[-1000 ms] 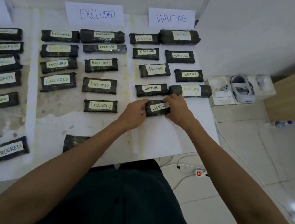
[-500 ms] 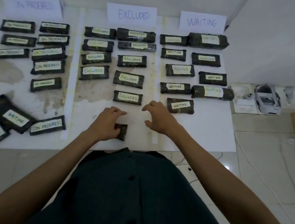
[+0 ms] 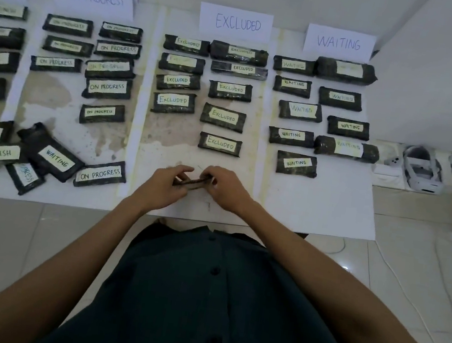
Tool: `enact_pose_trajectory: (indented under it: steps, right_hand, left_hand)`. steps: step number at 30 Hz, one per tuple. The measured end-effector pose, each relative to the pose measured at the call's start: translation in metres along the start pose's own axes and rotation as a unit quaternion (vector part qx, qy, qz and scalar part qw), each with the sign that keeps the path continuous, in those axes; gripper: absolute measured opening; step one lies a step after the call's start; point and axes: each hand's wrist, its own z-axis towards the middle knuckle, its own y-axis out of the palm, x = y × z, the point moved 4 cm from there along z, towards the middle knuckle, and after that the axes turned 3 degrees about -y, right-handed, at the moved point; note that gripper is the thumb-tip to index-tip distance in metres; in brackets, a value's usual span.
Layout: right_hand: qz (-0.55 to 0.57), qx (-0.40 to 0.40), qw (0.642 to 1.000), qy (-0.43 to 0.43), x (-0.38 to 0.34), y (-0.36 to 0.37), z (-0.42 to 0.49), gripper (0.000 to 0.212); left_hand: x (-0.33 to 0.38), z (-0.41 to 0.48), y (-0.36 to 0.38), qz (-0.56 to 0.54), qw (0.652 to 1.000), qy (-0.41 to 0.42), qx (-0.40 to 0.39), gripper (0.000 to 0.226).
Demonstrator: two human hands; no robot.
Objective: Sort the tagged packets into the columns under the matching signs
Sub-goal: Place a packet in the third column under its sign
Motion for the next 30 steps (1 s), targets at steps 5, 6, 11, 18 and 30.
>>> enact_pose_trajectory:
  steps: [5, 6, 11, 18, 30]
  right_hand:
    - [0.145, -0.031, 0.985, 0.093, 0.008, -0.024, 0.001, 0.020]
    - [0.158, -0.036, 0.982, 0.101, 0.009, -0.025, 0.000, 0.022]
    - [0.179, -0.039, 0.976, 0.115, 0.010, -0.024, -0.001, 0.022]
    - [0.201, 0.024, 0.968, 0.147, 0.001, -0.036, 0.006, 0.026]
    - [-0.189, 0.013, 0.973, -0.130, -0.061, -0.028, 0.027, 0.064]
  left_hand:
    - [0.006, 0.002, -0.022, -0.103, 0.991, -0.046, 0.076, 0.037]
    - [0.006, 0.004, -0.023, -0.116, 0.989, -0.053, 0.075, 0.036]
    - [0.007, 0.005, -0.022, -0.174, 0.980, -0.083, 0.050, 0.028]
    - [0.001, -0.005, -0.023, -0.245, 0.959, -0.134, 0.042, 0.017]
    - [-0.008, -0.006, -0.058, -0.182, 0.975, -0.103, 0.078, 0.023]
